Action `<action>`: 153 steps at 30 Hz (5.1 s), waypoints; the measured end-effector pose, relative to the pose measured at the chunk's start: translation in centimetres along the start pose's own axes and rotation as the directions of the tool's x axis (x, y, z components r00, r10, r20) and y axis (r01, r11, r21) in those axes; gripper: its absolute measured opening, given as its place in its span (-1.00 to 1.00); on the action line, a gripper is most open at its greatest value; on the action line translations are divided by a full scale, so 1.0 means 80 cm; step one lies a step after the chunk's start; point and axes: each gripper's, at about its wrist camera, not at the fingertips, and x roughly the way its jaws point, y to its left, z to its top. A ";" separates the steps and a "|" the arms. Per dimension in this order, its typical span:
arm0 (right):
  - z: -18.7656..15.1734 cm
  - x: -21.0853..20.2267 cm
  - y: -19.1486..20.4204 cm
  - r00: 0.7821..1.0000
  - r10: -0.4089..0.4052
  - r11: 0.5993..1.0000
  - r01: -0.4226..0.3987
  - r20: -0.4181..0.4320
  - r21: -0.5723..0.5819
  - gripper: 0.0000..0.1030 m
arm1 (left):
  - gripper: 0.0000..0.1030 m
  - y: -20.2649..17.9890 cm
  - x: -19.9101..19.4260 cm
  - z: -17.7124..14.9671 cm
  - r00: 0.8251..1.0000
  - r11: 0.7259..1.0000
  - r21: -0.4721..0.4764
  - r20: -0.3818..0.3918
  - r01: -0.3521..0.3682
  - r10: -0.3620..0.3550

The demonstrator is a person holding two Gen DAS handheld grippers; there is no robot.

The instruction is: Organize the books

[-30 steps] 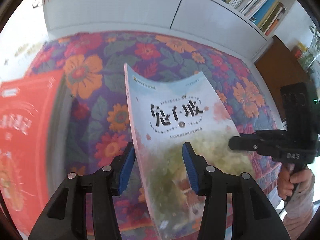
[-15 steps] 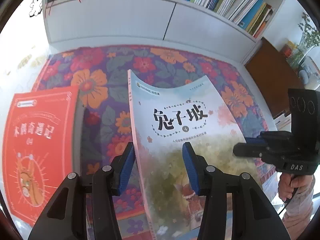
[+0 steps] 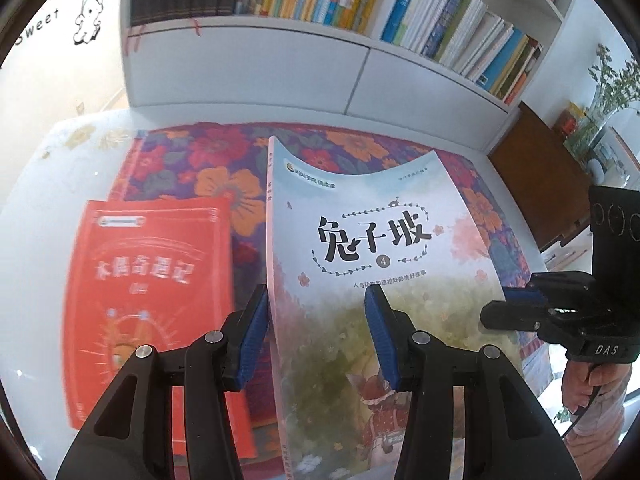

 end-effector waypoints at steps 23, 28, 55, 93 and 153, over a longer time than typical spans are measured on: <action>0.050 0.153 0.095 0.990 0.080 0.992 -0.091 -0.117 -0.092 -0.67 | -0.14 0.178 -0.030 -0.016 0.997 0.987 -0.148 0.017 -0.069 0.073; 0.050 0.186 0.094 0.984 0.090 0.992 -0.102 -0.153 -0.075 -0.67 | -0.14 0.202 -0.017 -0.024 0.997 0.981 -0.180 -0.012 -0.074 0.073; 0.046 0.215 0.087 0.972 -0.026 0.999 0.017 -0.234 -0.038 -0.64 | -0.09 0.211 0.011 -0.027 0.980 0.973 -0.129 -0.058 -0.194 0.188; 0.019 0.112 0.102 0.974 -0.138 0.990 0.136 -0.179 -0.022 0.57 | 0.68 0.076 -0.066 -0.034 0.933 0.938 -0.036 0.089 -0.346 0.348; -0.125 -0.009 0.076 0.843 -0.534 0.842 0.537 0.065 -0.049 0.88 | 0.70 -0.059 -0.003 -0.159 0.920 0.919 -0.065 0.029 -0.389 0.392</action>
